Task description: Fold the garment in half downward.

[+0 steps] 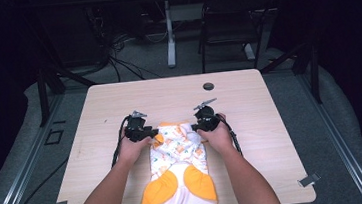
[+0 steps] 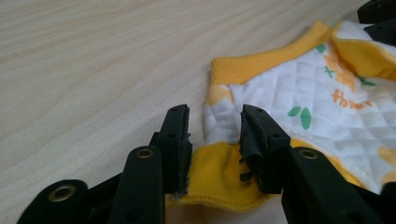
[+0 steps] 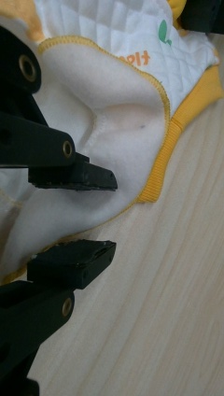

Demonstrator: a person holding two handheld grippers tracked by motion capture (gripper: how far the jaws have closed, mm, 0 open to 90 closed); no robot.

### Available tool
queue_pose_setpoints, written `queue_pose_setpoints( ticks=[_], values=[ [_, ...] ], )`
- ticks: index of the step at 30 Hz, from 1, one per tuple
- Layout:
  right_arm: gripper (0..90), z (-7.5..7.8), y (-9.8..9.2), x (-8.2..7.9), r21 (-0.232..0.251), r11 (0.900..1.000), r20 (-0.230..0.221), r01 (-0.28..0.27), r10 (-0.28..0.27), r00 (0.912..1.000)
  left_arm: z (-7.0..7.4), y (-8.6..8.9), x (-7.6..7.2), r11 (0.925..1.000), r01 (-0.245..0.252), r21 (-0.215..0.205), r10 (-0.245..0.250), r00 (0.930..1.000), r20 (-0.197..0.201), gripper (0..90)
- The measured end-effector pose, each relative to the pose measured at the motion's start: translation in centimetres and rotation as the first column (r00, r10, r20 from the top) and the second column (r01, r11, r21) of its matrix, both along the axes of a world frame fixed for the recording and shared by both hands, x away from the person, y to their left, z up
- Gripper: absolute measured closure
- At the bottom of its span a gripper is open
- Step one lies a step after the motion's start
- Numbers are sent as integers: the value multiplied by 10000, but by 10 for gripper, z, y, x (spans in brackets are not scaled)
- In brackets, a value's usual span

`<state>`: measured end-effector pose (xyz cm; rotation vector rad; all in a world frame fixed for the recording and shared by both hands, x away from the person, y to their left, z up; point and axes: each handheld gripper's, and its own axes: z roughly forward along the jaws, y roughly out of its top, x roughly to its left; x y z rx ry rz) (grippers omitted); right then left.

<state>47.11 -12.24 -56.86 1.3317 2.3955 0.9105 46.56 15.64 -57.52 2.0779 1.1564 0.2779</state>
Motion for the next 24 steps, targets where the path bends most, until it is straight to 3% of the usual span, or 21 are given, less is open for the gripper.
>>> queue_pose_setpoints(
  ticks=[7,9,10,14,21,24],
  values=[
    [624,-1,0,0,-88,9999,25,-50,50,10000,-3,-2,-3,9999,40,138,-44,9996,292,612],
    [654,-1,1,-1,13,10000,61,-35,35,10000,-3,-2,-3,10000,96,5,-96,9998,189,670],
    [689,-1,1,-1,-105,9999,1,-116,116,9999,-2,-2,-2,9998,211,63,-211,9997,124,701],
    [833,-1,5,-4,188,9993,-77,-312,313,9995,-1,-3,-3,9993,295,231,-295,9996,4,794],
    [872,1,8,-5,-124,9994,-49,-330,329,9994,0,-3,-2,9999,122,121,-120,9998,-154,843],
    [874,6,8,-6,-223,9985,105,-501,503,9987,8,-2,-1,9998,176,102,-174,9996,-238,850]
  ],
)
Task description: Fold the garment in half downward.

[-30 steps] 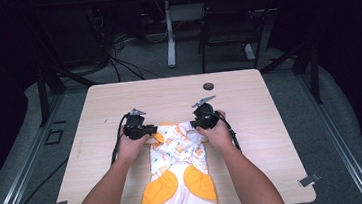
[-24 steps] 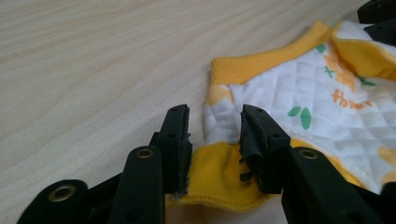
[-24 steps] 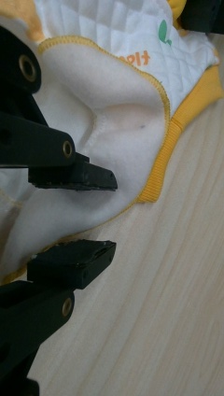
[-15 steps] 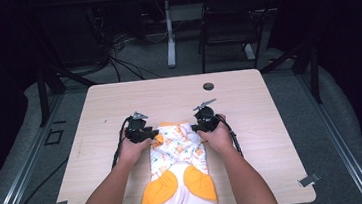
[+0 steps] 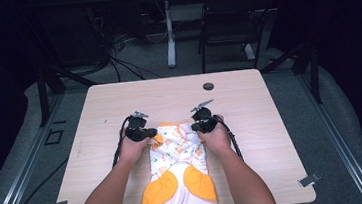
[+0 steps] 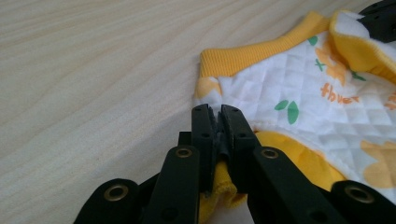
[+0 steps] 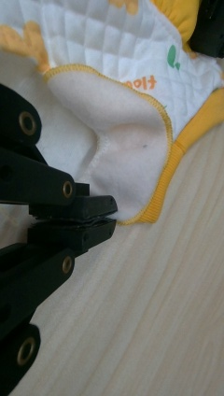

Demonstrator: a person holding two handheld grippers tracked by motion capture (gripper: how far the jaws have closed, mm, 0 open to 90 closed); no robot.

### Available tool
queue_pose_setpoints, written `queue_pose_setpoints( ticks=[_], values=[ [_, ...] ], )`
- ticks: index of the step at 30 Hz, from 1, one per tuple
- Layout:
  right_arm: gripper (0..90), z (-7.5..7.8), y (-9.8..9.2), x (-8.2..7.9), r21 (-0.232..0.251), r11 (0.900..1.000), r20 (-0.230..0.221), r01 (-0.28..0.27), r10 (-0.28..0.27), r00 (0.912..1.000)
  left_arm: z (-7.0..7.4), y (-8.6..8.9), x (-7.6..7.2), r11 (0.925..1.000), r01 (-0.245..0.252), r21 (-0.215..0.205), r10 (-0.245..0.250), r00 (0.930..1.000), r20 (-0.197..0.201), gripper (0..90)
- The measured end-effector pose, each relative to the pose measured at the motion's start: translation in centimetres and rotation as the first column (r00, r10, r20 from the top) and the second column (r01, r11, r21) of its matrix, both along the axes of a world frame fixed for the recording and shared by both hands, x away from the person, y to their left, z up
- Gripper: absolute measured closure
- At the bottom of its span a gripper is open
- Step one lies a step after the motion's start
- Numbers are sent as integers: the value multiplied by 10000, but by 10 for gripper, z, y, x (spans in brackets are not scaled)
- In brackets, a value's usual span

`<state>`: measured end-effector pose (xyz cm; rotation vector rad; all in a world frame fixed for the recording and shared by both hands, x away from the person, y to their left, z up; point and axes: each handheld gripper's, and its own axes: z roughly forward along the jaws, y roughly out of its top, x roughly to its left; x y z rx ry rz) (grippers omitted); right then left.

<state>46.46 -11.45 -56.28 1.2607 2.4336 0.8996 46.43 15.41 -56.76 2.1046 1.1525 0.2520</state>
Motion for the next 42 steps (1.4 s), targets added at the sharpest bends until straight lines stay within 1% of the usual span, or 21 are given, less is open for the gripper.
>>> queue_pose_setpoints(
  ticks=[1,2,3,5,6,8,10,14,15,17,19,22,27,30,31,32,35,37,38,39,42],
  values=[
    [874,0,0,0,0,10000,0,0,0,10000,0,0,0,10000,0,0,0,10000,0,852],
    [874,2,0,-1,187,9998,119,30,-33,9999,3,1,0,10000,28,-64,-28,10000,-19,852],
    [874,9,-3,-2,125,9999,291,-90,86,9995,6,2,0,9999,47,-109,-46,9999,102,853],
    [874,11,-4,-2,152,9998,349,-109,104,9993,10,3,-2,9998,93,-169,-90,9998,176,854],
    [875,16,-5,-4,146,9997,495,-204,197,9986,13,4,-2,9997,127,-186,-123,9997,234,854],
    [875,18,-6,-6,165,9997,617,-182,172,9979,17,3,-5,9995,149,-269,-136,9988,464,855],
    [875,24,-8,-9,146,9994,767,-313,301,9966,24,3,-6,9991,328,-272,-311,9977,602,855],
    [875,33,-11,-14,379,9985,1079,-397,354,9935,35,6,-9,9981,501,-351,-471,9955,825,856],
    [875,38,-12,-16,361,9979,1237,-538,489,9911,38,7,-9,9982,485,-352,-452,9949,907,856],
    [875,41,-12,-17,340,9977,1321,-592,543,9898,43,8,-10,9977,504,-451,-453,9931,1085,856],
    [875,49,-12,-18,423,9970,1571,-655,581,9859,47,9,-10,9978,537,-387,-487,9916,1199,855],
    [875,60,-11,-19,248,9970,1812,-735,678,9811,54,9,-9,9978,511,-416,-450,9896,1364,856],
    [875,70,-10,-20,122,9968,2079,-785,743,9753,65,9,-8,9974,521,-499,-432,9852,1658,855],
    [875,79,-11,-21,183,9966,2327,-798,734,9698,73,10,-9,9967,611,-540,-494,9791,1972,855],
    [875,84,-12,-22,180,9959,2499,-883,810,9649,76,10,-10,9963,654,-554,-526,9770,2066,855],
    [875,84,-12,-22,180,9959,2499,-883,810,9649,78,11,-10,9958,699,-585,-559,9753,2137,855],
    [875,90,-15,-28,149,9945,2677,-1039,961,9587,81,13,-15,9943,901,-578,-748,9712,2262,855],
    [875,89,-15,-29,179,9946,2693,-1018,933,9585,80,13,-19,9927,1038,-614,-869,9687,2326,855],
    [875,87,-16,-34,96,9938,2730,-1111,1043,9563,80,13,-21,9920,1111,-600,-944,9682,2319,855],
    [875,87,-16,-34,96,9938,2730,-1111,1043,9563,80,13,-24,9913,1144,-645,-964,9674,2342,855],
    [875,85,-17,-40,23,9916,2738,-1290,1235,9538,77,14,-30,9907,1246,-549,-1085,9661,2343,855]
  ],
)
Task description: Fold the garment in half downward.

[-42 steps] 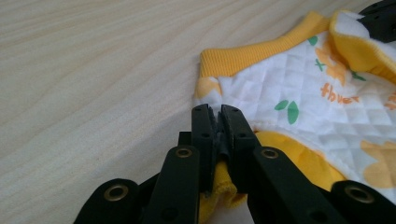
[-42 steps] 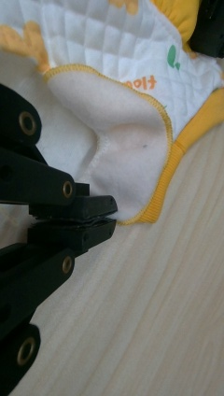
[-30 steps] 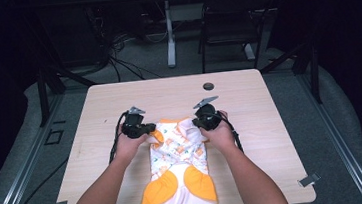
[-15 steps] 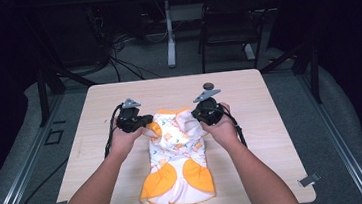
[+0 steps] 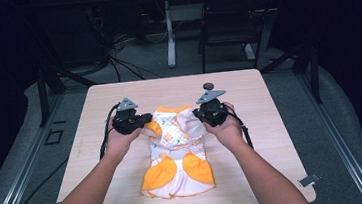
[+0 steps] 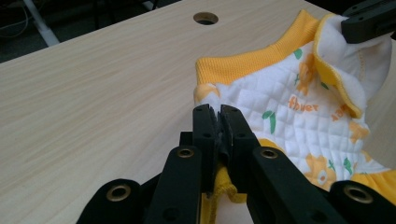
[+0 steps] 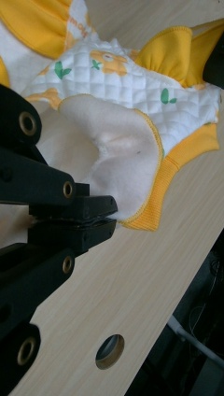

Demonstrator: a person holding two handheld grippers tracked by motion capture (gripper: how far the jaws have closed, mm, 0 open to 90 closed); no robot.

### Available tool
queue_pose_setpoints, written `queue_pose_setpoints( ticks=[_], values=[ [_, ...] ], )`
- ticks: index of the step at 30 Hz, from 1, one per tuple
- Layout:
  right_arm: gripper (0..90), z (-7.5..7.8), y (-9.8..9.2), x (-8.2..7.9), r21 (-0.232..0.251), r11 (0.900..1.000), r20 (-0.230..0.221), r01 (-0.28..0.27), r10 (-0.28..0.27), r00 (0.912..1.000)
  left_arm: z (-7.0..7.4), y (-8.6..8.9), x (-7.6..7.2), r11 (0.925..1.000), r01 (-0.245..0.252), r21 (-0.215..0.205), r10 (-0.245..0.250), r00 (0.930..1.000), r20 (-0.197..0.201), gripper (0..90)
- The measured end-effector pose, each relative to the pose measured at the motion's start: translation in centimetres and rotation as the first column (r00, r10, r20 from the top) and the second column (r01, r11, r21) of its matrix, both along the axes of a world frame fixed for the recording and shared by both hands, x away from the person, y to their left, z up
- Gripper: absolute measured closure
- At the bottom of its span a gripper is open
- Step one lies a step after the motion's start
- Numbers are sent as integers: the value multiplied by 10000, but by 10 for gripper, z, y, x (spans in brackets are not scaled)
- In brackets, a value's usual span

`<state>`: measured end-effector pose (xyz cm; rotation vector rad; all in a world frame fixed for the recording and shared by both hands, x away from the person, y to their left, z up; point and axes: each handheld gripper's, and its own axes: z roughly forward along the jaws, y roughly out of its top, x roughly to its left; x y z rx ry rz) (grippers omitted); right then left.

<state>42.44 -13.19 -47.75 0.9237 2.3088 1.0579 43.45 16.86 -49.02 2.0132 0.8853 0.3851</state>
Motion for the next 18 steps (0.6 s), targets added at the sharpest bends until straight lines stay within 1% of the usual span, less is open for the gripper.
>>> queue_pose_setpoints(
  ticks=[1,2,5,9,11,12,13,14,16,17,18],
  values=[
    [875,0,0,-2,118,9999,-12,-64,64,10000,-1,0,-1,10000,15,-14,-15,10000,20,855],
    [874,-1,-1,-5,126,9999,-29,-99,99,9999,-1,1,-3,10000,24,-30,-24,10000,-10,855],
    [874,-4,-1,-12,-97,9994,-103,-322,321,9994,-4,3,-9,9999,69,-129,-70,10000,-21,855],
    [874,-6,-1,-22,-18,9989,-37,-470,470,9989,-7,5,-19,9996,136,-256,-138,9999,-82,855],
    [874,-8,-2,-26,-88,9982,-86,-586,586,9982,-9,6,-25,9992,247,-307,-251,9996,-102,855],
    [873,-8,-2,-28,-154,9983,-92,-568,567,9983,-10,6,-28,9991,326,-254,-329,9994,-115,855],
    [873,-8,-3,-30,-255,9976,-105,-650,648,9978,-11,5,-31,9990,316,-308,-320,9994,-119,854],
    [873,-9,-3,-32,-216,9976,-93,-655,653,9978,-13,6,-34,9988,394,-297,-399,9991,-141,855],
    [873,-11,-4,-35,-125,9974,-229,-703,700,9973,-17,6,-39,9982,477,-359,-485,9986,-222,854],
    [872,-13,-4,-37,-232,9969,-310,-757,749,9967,-19,7,-41,9981,502,-358,-512,9984,-259,854],
    [872,-15,-4,-39,-224,9969,-379,-755,746,9965,-22,7,-43,9981,558,-272,-566,9980,-275,854]
  ],
)
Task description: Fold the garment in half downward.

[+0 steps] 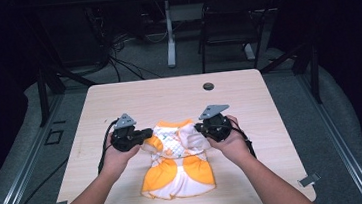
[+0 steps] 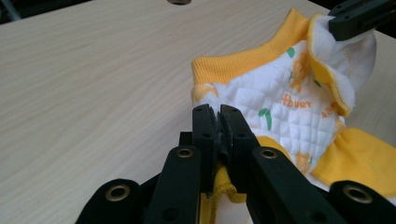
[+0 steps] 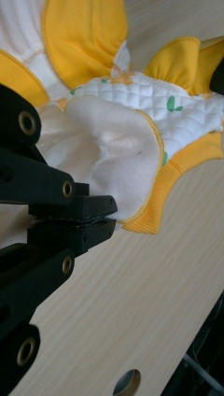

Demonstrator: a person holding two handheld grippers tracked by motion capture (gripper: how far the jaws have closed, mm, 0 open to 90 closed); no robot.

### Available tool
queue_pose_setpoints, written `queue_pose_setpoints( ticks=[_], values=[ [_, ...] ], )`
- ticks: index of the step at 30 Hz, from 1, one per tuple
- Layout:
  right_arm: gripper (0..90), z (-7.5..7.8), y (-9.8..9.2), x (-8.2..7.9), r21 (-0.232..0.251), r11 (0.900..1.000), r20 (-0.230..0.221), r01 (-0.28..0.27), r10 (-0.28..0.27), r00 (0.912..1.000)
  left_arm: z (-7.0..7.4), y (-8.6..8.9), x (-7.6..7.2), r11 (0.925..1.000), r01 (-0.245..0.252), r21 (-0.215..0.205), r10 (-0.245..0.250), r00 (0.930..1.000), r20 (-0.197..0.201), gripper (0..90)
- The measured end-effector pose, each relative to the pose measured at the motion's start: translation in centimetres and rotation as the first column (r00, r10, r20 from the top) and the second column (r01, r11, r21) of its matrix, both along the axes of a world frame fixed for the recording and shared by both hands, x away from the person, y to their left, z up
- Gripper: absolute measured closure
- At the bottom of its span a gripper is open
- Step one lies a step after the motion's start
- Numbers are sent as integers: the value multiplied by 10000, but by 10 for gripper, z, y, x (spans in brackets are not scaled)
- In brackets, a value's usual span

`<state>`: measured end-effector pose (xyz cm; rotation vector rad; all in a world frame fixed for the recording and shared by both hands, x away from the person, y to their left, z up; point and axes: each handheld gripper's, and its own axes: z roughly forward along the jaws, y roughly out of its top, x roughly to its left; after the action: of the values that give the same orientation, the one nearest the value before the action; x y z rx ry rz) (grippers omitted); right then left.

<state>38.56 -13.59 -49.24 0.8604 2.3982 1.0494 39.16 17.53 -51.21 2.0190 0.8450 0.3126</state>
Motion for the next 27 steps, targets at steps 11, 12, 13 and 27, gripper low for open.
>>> queue_pose_setpoints(
  ticks=[11,12,13,27],
  values=[
    [869,-38,0,-20,53,9999,-799,-107,111,9967,-33,1,-18,9996,242,150,-235,9987,-463,850],
    [869,-40,0,-22,116,9999,-766,-128,137,9970,-34,1,-20,9996,244,122,-238,9984,-508,849],
    [869,-41,0,-24,194,9997,-722,-148,161,9973,-35,2,-21,9996,248,154,-241,9987,-440,850],
    [751,-42,-7,-54,914,9949,-492,-422,469,9977,-30,3,-47,9956,930,-136,-935,9946,-455,737]
  ],
)
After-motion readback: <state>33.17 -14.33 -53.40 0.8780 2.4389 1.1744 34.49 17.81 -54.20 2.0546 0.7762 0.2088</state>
